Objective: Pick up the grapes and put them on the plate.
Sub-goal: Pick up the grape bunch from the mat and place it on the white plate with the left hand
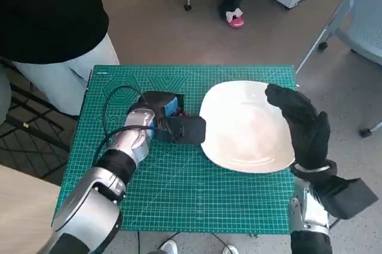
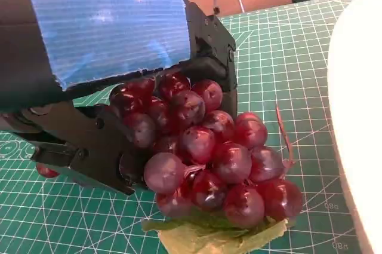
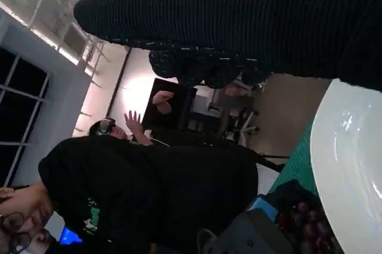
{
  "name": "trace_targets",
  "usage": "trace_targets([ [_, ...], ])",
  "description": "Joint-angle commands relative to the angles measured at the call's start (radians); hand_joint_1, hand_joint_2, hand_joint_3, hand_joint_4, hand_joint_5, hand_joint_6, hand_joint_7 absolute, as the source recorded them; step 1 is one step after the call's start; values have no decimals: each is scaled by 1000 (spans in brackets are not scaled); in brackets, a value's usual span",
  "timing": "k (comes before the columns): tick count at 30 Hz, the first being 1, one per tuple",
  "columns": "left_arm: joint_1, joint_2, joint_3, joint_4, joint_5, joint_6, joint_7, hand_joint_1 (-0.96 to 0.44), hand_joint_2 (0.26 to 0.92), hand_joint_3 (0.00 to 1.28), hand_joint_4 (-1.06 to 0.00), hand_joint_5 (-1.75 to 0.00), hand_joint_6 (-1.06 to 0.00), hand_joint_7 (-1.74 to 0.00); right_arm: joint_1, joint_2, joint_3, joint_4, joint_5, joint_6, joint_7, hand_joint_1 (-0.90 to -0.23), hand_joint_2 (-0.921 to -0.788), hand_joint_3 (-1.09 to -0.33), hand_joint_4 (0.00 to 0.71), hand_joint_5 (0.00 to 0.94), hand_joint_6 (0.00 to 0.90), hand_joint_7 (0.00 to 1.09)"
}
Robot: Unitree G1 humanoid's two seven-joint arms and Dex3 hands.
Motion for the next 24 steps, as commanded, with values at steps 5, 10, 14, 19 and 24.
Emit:
trace_targets([
  [5, -49, 11, 10, -9, -15, 2, -25, 1, 921, 186, -487, -1266, -559, -1339, 3, -6, -13, 18, 11, 0, 14, -632, -921, -863, 374, 0, 26, 439],
  [10, -62, 37, 16, -89, -17, 7, -37, 1, 921, 164, -521, -1297, -569, -1266, 3, -5, -19, 22, 17, -2, 21, -615, -921, -867, 375, 0, 28, 438],
  [14, -44, 76, 29, -223, -16, 14, -49, 1, 921, 148, -544, -1350, -590, -1168, 1, -5, -24, 28, 20, -4, 25, -607, -921, -868, 375, 1, 32, 436],
  [19, 8, 145, 60, -452, -18, 8, -75, 2, 921, 123, -575, -1389, -631, -1055, -1, -2, -27, 32, 19, -7, 26, -603, -921, -867, 376, 1, 36, 434],
  [24, 46, 192, 106, -631, -37, 2, -101, 2, 921, 109, -596, -1403, -650, -997, -6, 0, -28, 34, 17, -6, 23, -603, -921, -864, 377, 2, 40, 431],
])
